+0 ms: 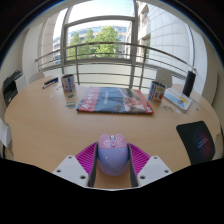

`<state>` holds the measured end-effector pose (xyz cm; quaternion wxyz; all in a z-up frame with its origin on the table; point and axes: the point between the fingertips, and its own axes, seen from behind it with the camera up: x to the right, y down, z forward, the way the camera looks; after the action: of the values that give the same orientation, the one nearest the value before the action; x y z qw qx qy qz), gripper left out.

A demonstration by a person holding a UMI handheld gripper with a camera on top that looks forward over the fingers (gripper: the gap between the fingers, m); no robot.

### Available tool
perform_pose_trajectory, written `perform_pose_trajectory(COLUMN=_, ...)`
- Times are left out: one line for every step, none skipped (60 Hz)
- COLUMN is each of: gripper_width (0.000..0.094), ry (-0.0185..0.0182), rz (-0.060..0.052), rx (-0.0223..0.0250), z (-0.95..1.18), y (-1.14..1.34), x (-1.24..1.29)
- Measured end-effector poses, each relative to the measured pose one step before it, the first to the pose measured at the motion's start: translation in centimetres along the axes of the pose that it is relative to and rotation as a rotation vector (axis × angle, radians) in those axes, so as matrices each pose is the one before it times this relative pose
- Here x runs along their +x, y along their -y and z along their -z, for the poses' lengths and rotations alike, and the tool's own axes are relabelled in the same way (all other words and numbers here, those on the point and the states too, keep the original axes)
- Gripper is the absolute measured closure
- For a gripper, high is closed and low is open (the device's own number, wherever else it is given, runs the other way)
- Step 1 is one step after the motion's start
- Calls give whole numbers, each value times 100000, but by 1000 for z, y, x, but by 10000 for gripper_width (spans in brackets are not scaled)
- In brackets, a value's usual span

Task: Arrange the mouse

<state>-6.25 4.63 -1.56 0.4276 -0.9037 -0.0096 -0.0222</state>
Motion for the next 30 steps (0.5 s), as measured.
perform_pose_trajectory(gripper_width=467, ry=-151, rz=8, rx=23, z=63, y=38, x=27)
perform_pose_trajectory(gripper_width=474, ry=-125, rz=4, rx=95, z=27, y=138, x=110)
perform_pose_trajectory(gripper_width=481, ry=16, rz=-177, rx=227, z=80, y=147, x=102)
perform_pose_trajectory(gripper_width=481, ry=430, rz=-169, rx=184, z=99, y=192, x=25)
perform_pose_trajectory(gripper_width=481, ry=741, rz=-123, rx=104, z=215, y=106, x=-32)
perform_pose_trajectory(gripper_width=480, ry=674, rz=-306, rx=345, z=272, y=343, x=47)
perform_pose_trajectory(gripper_width=481, ry=571, rz=-616, rx=1020, z=391, y=572, x=94)
perform_pose_trajectory(gripper_width=481, ry=726, rz=-617, rx=1458, z=472, y=754, x=109)
perform_pose_trajectory(gripper_width=481, ry=972, rz=-376, rx=1644, z=545, y=880, x=102)
perform_pose_trajectory(gripper_width=480, ry=999, rz=-315, rx=2018, z=621, y=1041, x=152)
perform_pose_trajectory(gripper_width=481, ry=807, rz=-658, rx=2637, z=695, y=1247, x=241)
perform_pose_trajectory(gripper_width=481, ry=669, rz=-795, rx=2958, z=730, y=1362, x=336)
perform_pose_trajectory(gripper_width=482, ry=415, rz=-405, rx=2143, z=340, y=1478, x=142)
perform_pose_trajectory(gripper_width=482, ry=843, rz=-517, rx=2678, z=939, y=1228, x=470)
perform_pose_trajectory(gripper_width=484, ry=677, rz=-467, rx=2744, z=785, y=1444, x=562)
perform_pose_trajectory(gripper_width=482, ry=403, rz=-837, rx=3054, z=814, y=1567, x=685)
perform_pose_trajectory(gripper_width=483, ry=362, rz=-933, rx=3219, z=760, y=1620, x=734)
perform_pose_trajectory(gripper_width=482, ry=480, rz=-636, rx=2749, z=747, y=1486, x=767)
perform_pose_trajectory(gripper_width=483, ry=191, rz=-477, rx=1997, z=349, y=1620, x=666)
perform_pose_trajectory(gripper_width=483, ry=-136, rz=-462, rx=2319, z=661, y=1345, x=1024)
perform_pose_trajectory(gripper_width=482, ry=-413, rz=-515, rx=2392, z=604, y=1245, x=1165)
perform_pose_trajectory(gripper_width=484, ry=-363, rz=-529, rx=2267, z=535, y=1150, x=1205)
perform_pose_trajectory(gripper_width=484, ry=-232, rz=-516, rx=1868, z=443, y=968, x=1225)
perform_pose_trajectory(gripper_width=484, ry=-195, rz=-586, rx=1505, z=491, y=1161, x=1487)
perform_pose_trajectory(gripper_width=485, ry=-965, rz=-574, rx=859, z=203, y=773, x=1182)
perform_pose_trajectory(gripper_width=485, ry=-922, rz=-571, rx=724, z=285, y=446, x=1532)
perform_pose_trajectory(gripper_width=485, ry=-950, rz=-448, rx=466, z=208, y=262, x=1539)
perform_pose_trajectory(gripper_width=485, ry=-1030, rz=-41, rx=137, z=71, y=20, x=1564)
perform_pose_trajectory(gripper_width=486, ry=-1229, rz=448, rx=-438, z=-29, y=-267, x=1609)
perform_pose_trajectory(gripper_width=486, ry=-1372, rz=816, rx=-328, z=302, y=-413, x=1811)
